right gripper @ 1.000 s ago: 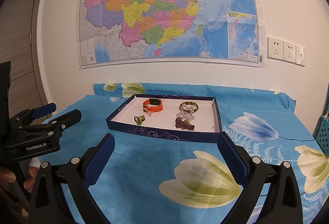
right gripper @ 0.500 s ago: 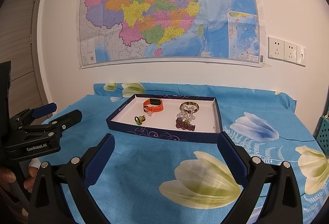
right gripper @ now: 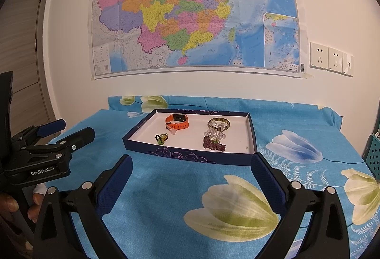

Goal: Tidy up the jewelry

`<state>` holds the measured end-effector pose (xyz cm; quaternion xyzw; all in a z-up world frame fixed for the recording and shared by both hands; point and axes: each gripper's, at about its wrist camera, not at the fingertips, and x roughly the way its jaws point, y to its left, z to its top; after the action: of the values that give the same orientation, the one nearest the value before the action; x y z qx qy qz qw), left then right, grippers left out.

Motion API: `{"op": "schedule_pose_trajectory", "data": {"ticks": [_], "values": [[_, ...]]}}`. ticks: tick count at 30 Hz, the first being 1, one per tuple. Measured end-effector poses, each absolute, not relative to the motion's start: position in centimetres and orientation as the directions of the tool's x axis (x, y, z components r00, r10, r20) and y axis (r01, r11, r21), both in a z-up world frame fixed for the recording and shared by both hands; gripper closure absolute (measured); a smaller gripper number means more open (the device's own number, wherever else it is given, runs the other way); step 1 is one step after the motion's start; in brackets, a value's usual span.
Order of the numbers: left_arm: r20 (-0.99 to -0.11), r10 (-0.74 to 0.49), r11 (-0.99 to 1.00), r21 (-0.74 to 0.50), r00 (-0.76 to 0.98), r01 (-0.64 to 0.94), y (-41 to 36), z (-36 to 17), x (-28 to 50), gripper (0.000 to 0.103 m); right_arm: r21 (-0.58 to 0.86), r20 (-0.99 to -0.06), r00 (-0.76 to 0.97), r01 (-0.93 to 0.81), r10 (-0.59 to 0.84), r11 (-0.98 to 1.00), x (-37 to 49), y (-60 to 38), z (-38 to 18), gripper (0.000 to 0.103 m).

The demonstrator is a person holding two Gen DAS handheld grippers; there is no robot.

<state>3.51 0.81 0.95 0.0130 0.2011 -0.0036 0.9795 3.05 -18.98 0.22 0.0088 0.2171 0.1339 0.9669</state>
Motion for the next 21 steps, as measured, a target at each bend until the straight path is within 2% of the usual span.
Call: {"op": "schedule_pose_trajectory", "data": {"ticks": [21], "values": [[-0.398,0.007,1.000,0.024,0.917,0.003,0.70,0.52,3.56,0.006,0.080,-0.420,0.868,-0.256,0.265,0.963,3.25,-18.96,0.19,0.007]]}}
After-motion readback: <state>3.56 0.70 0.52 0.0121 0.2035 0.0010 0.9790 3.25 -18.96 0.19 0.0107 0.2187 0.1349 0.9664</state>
